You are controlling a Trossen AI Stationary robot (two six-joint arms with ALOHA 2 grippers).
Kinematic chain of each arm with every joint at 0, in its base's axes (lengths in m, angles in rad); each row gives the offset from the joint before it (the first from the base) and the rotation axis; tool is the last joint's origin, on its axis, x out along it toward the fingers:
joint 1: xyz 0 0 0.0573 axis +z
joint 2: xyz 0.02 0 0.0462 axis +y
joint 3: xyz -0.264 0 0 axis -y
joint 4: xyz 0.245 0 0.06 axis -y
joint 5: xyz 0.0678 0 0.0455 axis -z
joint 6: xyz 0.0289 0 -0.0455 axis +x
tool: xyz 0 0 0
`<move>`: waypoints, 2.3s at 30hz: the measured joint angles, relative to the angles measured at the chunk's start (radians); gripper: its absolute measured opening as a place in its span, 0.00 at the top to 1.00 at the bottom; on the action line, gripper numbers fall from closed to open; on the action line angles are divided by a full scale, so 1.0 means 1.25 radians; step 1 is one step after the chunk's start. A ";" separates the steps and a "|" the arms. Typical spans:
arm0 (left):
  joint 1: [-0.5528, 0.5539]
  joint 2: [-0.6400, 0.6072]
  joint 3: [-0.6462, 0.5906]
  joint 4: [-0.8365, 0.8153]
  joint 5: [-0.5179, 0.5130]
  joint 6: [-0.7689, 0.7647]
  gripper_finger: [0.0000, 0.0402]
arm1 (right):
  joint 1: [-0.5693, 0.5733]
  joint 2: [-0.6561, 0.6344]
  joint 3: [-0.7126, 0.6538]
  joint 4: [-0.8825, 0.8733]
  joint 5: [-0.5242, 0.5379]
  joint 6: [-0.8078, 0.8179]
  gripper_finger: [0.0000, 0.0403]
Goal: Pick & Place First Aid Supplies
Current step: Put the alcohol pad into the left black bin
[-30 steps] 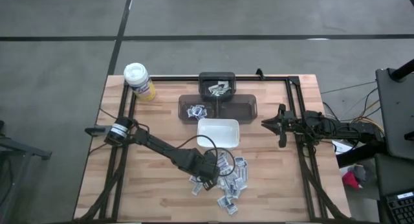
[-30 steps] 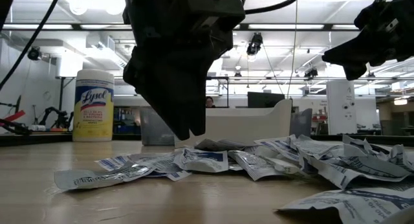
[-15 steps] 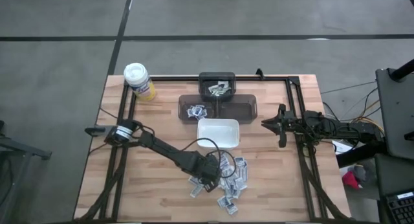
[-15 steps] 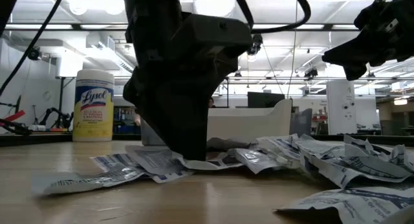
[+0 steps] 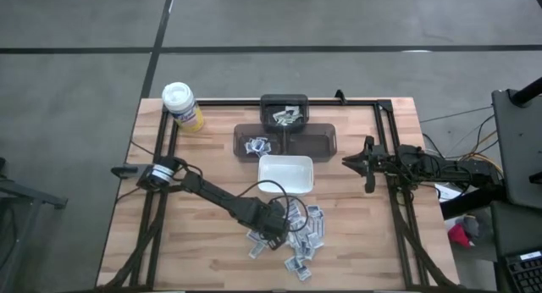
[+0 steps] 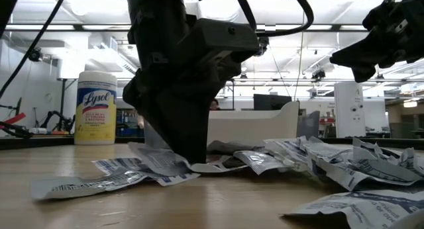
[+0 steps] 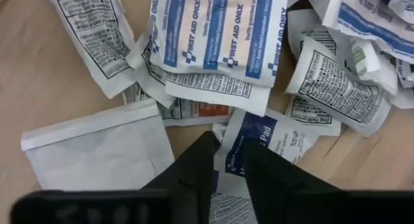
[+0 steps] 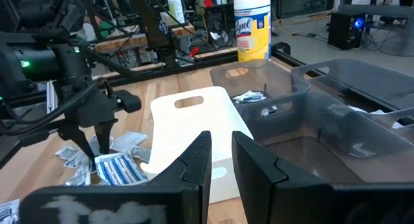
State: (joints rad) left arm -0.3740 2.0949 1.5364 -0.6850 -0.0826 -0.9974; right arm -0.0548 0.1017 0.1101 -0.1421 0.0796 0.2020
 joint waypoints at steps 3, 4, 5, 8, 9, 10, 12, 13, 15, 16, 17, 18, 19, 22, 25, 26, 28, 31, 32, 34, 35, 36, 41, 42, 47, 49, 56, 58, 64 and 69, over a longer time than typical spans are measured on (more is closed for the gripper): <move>0.000 0.000 0.000 -0.001 -0.006 -0.010 0.87 | 0.000 0.000 0.000 0.000 0.000 -0.001 0.85; 0.000 0.000 0.000 -0.001 -0.009 -0.011 0.89 | 0.000 0.000 0.000 0.000 0.000 -0.002 0.85; 0.000 -0.001 0.000 0.000 -0.011 -0.011 0.91 | 0.000 0.000 0.000 0.000 0.000 -0.003 0.85; 0.000 -0.001 0.005 -0.004 -0.012 -0.008 0.97 | 0.000 0.000 0.000 -0.001 0.000 -0.003 0.85; 0.000 -0.001 0.007 -0.003 -0.011 -0.006 0.99 | 0.000 0.000 0.000 -0.001 -0.001 -0.003 0.85; 0.000 -0.001 0.010 0.000 -0.011 -0.006 0.99 | 0.000 0.000 0.000 -0.001 -0.001 -0.003 0.85; 0.000 -0.001 0.012 0.002 -0.012 -0.006 0.99 | 0.000 0.000 0.000 -0.001 -0.001 -0.003 0.85; 0.000 -0.001 0.013 0.001 -0.012 -0.006 0.99 | 0.000 0.000 0.000 -0.001 0.000 -0.003 0.85; 0.000 -0.001 0.017 0.001 -0.013 -0.006 1.00 | 0.000 0.000 0.000 -0.001 -0.001 -0.003 0.85; 0.000 -0.001 0.019 0.001 -0.013 -0.006 1.00 | 0.000 0.000 0.000 -0.002 -0.001 -0.003 0.85; 0.000 -0.001 0.023 0.001 -0.014 -0.006 1.00 | 0.000 0.000 0.000 -0.002 -0.001 -0.003 0.85; 0.000 -0.001 0.028 0.002 -0.015 -0.002 1.00 | 0.000 0.000 0.000 -0.002 -0.001 -0.003 0.85; 0.000 -0.002 0.032 0.002 -0.017 0.003 1.00 | 0.000 0.000 0.000 -0.002 -0.001 -0.003 0.85; 0.001 -0.002 0.046 0.003 -0.027 0.018 1.00 | 0.000 0.000 0.000 -0.002 -0.001 -0.003 0.85; 0.001 -0.003 0.055 0.003 -0.049 0.025 1.00 | 0.000 0.000 0.000 -0.002 -0.001 -0.003 0.85; 0.002 -0.004 0.057 0.002 -0.050 0.026 1.00 | 0.000 0.000 0.000 -0.002 -0.001 -0.003 0.85; 0.003 -0.004 0.060 0.002 -0.051 0.026 1.00 | 0.000 0.000 0.000 -0.002 -0.001 -0.003 0.85; 0.004 -0.005 0.065 -0.004 -0.052 0.029 1.00 | 0.000 0.000 0.000 -0.002 -0.001 -0.003 0.85; 0.004 -0.007 0.065 -0.006 -0.052 0.030 1.00 | 0.000 0.000 0.000 -0.002 -0.001 -0.002 0.85; 0.004 -0.015 0.065 -0.008 -0.052 0.031 1.00 | 0.000 0.000 0.000 -0.002 -0.001 -0.002 0.85; 0.004 -0.019 0.065 -0.011 -0.052 0.032 1.00 | 0.000 0.000 0.000 -0.002 -0.001 -0.002 0.85; 0.004 -0.026 0.065 -0.018 -0.051 0.037 1.00 | 0.000 0.000 0.000 -0.002 -0.001 -0.002 0.85; 0.004 -0.034 0.064 -0.048 -0.045 0.043 1.00 | 0.000 0.000 0.000 -0.002 0.000 -0.003 0.85; 0.004 -0.031 0.063 -0.047 -0.044 0.042 1.00 | 0.000 0.000 0.000 -0.002 -0.001 -0.003 0.85; 0.005 -0.016 0.062 -0.047 -0.043 0.042 1.00 | 0.000 0.000 0.000 -0.003 -0.001 -0.002 0.85; 0.005 -0.014 0.062 -0.046 -0.043 0.043 1.00 | 0.000 0.000 0.000 -0.003 -0.001 -0.002 0.85; 0.005 0.004 0.048 -0.043 -0.042 0.033 1.00 | 0.000 0.000 0.000 -0.003 -0.001 -0.003 0.85; 0.006 0.002 0.048 -0.038 -0.043 0.028 1.00 | 0.000 0.000 0.000 -0.003 -0.001 -0.003 0.85; 0.006 0.001 0.048 -0.039 -0.043 0.028 1.00 | 0.000 0.000 0.000 -0.004 -0.001 -0.003 0.85; 0.006 0.000 0.048 -0.026 -0.042 0.028 1.00 | 0.000 0.000 0.000 -0.004 -0.001 -0.003 0.85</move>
State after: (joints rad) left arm -0.3660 2.0953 1.5963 -0.7169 -0.1356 -0.9619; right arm -0.0549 0.1017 0.1104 -0.1473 0.0788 0.1986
